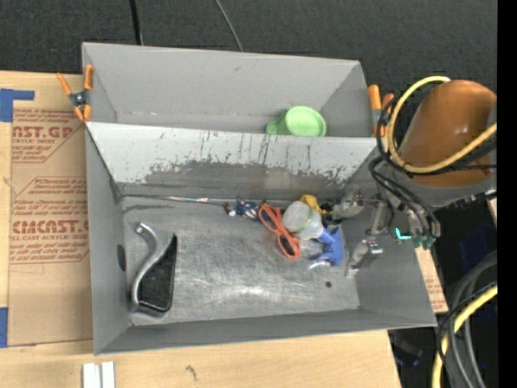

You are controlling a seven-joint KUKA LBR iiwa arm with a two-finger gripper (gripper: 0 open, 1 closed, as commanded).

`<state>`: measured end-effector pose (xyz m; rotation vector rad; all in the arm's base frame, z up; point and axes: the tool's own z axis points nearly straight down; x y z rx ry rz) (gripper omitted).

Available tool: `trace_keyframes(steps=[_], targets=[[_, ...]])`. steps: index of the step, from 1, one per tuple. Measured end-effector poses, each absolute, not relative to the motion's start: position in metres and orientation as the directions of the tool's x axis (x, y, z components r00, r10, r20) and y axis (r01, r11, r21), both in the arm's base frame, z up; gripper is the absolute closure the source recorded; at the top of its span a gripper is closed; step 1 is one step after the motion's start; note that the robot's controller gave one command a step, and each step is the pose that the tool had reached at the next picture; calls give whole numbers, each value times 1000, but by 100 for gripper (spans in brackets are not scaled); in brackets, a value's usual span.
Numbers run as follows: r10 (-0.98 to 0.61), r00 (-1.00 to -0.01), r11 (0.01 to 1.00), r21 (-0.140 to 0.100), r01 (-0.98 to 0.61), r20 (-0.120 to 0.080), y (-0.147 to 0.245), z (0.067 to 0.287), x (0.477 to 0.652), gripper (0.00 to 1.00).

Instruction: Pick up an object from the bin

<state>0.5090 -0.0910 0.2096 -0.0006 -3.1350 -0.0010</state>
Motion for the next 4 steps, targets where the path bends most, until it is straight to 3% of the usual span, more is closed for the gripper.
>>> trace_keyframes(steps=[1,2,3,4], targets=[[0,-1000,1000,0,0,-1,-91,213,511,0],[83,-997,997,1,83,-7,-77,139,535,0],[129,-992,992,1,129,-7,-78,137,554,0],[193,-981,981,1,193,-4,-74,134,555,0]])
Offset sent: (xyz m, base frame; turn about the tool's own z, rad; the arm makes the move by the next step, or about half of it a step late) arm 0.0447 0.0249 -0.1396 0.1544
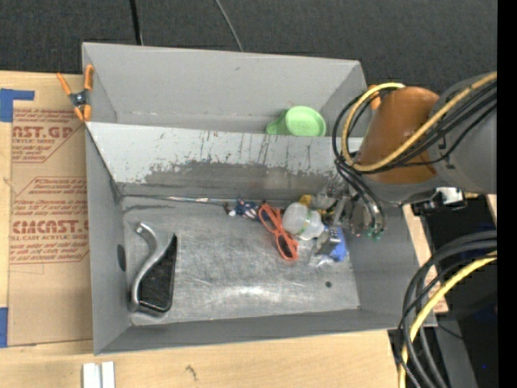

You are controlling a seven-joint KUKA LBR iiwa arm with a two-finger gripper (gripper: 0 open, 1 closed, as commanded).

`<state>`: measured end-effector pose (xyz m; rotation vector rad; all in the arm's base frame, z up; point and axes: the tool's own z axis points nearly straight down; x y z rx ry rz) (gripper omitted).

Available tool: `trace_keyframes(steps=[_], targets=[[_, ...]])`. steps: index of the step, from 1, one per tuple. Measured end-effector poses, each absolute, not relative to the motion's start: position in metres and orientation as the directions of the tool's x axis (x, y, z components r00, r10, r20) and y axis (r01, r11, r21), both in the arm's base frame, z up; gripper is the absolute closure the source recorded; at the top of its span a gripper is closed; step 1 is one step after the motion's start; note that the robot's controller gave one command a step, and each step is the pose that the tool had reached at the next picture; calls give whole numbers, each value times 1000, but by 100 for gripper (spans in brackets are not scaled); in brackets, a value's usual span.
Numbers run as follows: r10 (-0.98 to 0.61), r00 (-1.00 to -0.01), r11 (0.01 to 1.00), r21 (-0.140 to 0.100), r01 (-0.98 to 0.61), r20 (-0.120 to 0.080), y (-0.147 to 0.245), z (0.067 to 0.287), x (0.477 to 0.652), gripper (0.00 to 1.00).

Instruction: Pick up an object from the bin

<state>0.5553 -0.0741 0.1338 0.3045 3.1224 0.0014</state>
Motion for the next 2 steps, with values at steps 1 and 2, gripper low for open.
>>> trace_keyframes(steps=[1,2], targets=[[319,-948,948,3,319,-7,-56,71,570,0],[400,-916,916,3,400,2,-57,74,575,100]])
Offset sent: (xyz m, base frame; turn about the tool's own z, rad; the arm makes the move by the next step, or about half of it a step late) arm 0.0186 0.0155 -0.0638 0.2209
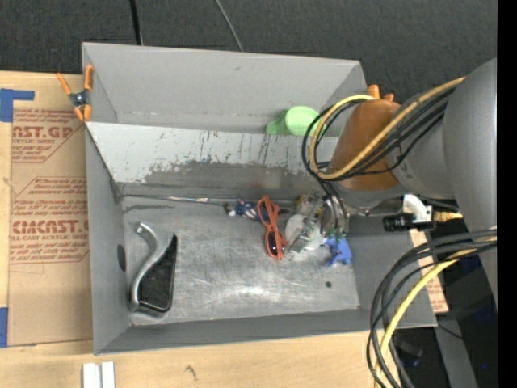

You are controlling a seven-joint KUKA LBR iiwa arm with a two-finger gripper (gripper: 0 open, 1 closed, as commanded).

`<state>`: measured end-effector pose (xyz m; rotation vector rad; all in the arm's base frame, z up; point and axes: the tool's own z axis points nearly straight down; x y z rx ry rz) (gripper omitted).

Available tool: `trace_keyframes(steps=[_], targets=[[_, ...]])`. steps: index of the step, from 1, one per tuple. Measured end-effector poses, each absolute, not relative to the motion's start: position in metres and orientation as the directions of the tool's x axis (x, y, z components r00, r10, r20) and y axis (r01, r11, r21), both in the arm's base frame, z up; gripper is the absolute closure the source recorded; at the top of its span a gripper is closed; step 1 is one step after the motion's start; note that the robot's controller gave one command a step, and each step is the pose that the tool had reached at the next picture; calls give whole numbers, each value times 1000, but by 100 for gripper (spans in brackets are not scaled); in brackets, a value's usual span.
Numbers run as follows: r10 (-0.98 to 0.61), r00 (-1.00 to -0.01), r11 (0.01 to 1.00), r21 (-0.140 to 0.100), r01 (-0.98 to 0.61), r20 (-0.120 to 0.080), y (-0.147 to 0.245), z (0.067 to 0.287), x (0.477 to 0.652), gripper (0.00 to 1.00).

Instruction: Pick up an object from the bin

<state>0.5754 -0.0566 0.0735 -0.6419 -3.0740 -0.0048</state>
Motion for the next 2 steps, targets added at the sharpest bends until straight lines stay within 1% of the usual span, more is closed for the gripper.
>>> trace_keyframes(steps=[2], targets=[[400,-916,916,2,400,2,-57,75,575,100]])
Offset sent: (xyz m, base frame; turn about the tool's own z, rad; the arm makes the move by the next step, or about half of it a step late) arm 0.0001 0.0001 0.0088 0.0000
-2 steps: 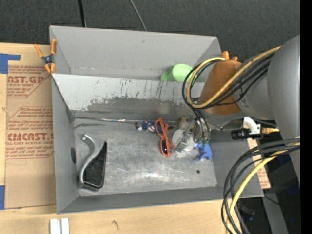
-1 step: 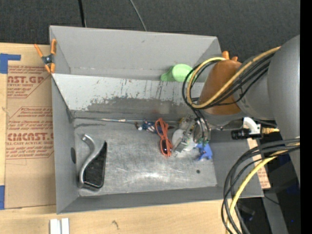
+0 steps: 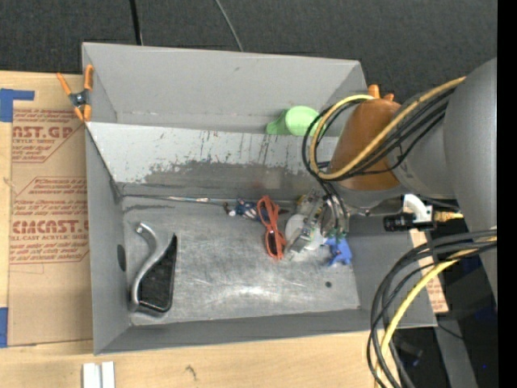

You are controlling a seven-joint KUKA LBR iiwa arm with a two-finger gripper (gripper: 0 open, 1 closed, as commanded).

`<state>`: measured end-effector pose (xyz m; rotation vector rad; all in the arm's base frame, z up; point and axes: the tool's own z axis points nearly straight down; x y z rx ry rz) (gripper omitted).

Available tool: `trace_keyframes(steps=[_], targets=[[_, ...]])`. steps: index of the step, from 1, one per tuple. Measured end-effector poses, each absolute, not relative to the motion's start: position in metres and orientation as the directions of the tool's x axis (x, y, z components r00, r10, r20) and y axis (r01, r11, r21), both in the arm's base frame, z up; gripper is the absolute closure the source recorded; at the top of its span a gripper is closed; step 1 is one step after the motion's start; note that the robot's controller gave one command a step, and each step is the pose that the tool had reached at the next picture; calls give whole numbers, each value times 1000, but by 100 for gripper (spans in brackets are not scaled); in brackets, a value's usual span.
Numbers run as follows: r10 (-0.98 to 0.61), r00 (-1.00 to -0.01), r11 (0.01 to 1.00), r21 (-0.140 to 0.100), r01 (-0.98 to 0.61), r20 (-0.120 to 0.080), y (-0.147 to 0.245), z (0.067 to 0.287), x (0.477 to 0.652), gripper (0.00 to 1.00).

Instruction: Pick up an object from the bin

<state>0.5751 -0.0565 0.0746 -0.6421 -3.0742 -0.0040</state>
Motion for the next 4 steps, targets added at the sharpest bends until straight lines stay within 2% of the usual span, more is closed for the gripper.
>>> trace_keyframes(steps=[2,3,4], targets=[[401,-916,916,-1,401,6,-56,93,573,100],[401,-916,916,-1,401,8,-56,114,572,100],[400,-916,916,1,400,1,-56,136,574,100]])
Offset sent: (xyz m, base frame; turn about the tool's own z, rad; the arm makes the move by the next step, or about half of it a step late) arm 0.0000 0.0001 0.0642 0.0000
